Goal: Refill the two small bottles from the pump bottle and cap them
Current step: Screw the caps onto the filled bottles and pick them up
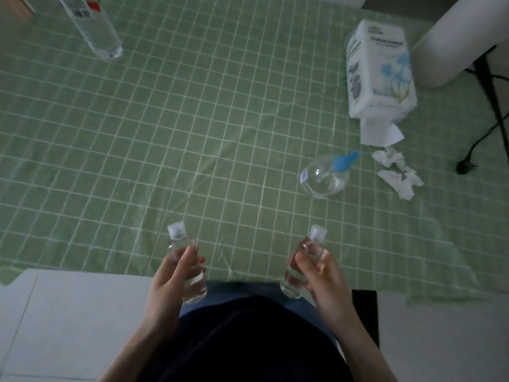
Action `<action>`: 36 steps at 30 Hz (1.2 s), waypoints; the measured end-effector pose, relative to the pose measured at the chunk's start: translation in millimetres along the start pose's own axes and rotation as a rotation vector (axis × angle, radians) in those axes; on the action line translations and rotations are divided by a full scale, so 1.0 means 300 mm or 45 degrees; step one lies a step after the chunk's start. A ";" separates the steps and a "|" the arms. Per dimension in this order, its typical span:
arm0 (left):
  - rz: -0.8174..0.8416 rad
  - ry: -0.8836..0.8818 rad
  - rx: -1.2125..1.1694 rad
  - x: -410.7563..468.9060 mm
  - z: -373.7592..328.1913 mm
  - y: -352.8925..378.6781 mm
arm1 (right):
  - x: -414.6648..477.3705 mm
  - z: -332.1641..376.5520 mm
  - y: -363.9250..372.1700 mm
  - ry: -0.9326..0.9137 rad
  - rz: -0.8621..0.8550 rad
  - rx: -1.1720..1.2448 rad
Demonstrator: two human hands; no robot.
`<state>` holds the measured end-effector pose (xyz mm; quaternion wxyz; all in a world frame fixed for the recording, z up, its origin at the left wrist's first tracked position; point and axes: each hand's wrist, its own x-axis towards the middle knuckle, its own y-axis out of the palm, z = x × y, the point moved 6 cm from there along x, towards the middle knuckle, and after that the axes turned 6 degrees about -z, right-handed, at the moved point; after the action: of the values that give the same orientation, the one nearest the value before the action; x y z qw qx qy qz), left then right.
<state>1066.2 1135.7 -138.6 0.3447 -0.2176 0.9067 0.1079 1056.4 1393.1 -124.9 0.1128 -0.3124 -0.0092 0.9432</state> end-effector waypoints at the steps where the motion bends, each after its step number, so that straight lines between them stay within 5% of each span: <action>1: -0.005 0.013 0.000 0.000 0.004 0.003 | 0.003 -0.001 0.001 -0.003 0.012 -0.007; 19: -0.417 0.098 -0.237 -0.153 0.067 -0.180 | 0.028 0.066 0.224 -0.083 0.549 -0.168; 36: -0.559 0.178 -0.432 -0.081 0.031 -0.688 | -0.117 0.006 0.766 -0.151 0.743 -0.330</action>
<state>1184.6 964.6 -138.5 0.2550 -0.4704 0.8284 0.1655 1035.2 1161.5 -123.0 -0.2038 -0.2581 -0.0457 0.9433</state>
